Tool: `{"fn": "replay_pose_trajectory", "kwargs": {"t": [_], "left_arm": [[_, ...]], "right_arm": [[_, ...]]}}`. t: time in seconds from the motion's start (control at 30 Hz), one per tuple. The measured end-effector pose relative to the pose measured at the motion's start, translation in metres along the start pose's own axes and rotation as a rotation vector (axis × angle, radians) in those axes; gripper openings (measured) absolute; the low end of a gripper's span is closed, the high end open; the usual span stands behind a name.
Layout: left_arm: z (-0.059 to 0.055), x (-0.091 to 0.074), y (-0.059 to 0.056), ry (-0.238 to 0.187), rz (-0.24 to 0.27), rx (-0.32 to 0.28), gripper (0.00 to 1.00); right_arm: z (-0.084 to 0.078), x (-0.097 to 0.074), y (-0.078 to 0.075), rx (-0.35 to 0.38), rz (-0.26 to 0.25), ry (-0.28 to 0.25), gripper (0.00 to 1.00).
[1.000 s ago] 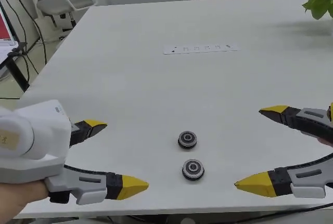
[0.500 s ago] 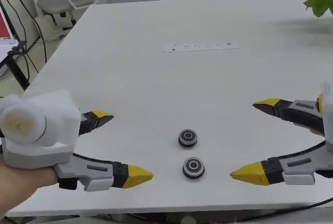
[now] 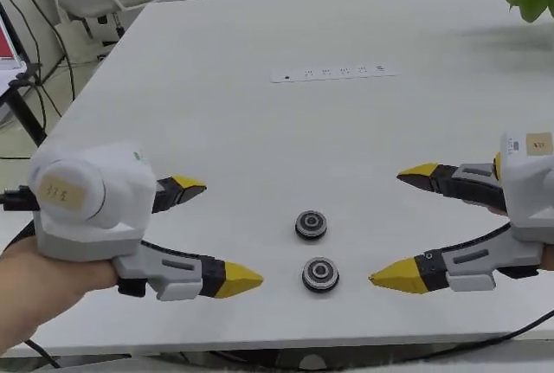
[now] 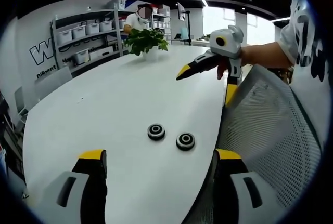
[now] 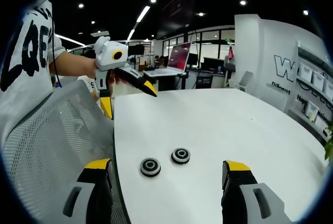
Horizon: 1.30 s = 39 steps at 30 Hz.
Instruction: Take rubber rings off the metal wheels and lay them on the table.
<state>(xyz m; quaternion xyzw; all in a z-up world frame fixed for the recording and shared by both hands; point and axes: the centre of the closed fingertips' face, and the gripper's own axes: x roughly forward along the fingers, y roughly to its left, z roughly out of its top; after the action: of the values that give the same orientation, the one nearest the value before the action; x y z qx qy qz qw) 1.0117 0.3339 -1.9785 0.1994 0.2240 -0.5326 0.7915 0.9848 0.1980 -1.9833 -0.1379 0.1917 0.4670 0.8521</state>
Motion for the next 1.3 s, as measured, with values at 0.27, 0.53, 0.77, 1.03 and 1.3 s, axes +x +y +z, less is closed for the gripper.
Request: {"fn": "replay_pose_trajectory", "kwargs": {"t": [0.27,0.53,0.77,1.03,1.3], "left_arm": [[-0.002,0.010,-0.001,-0.005,-0.029,-0.007,0.79],[-0.007,0.017,-0.001,0.008,-0.057,0.000,0.76],[-0.007,0.024,-0.007,0.009,-0.099,0.006,0.71],[-0.005,0.031,-0.016,0.016,-0.147,0.026,0.65],[-0.003,0.038,-0.017,0.027,-0.166,0.042,0.60]], "right_arm": [[-0.010,0.011,0.000,-0.020,0.036,0.034,0.81],[-0.015,0.022,0.004,-0.023,0.080,0.047,0.76],[-0.019,0.027,0.004,-0.041,0.102,0.073,0.71],[-0.025,0.030,0.003,-0.048,0.125,0.104,0.65],[-0.028,0.033,0.002,-0.049,0.142,0.120,0.61]]}}
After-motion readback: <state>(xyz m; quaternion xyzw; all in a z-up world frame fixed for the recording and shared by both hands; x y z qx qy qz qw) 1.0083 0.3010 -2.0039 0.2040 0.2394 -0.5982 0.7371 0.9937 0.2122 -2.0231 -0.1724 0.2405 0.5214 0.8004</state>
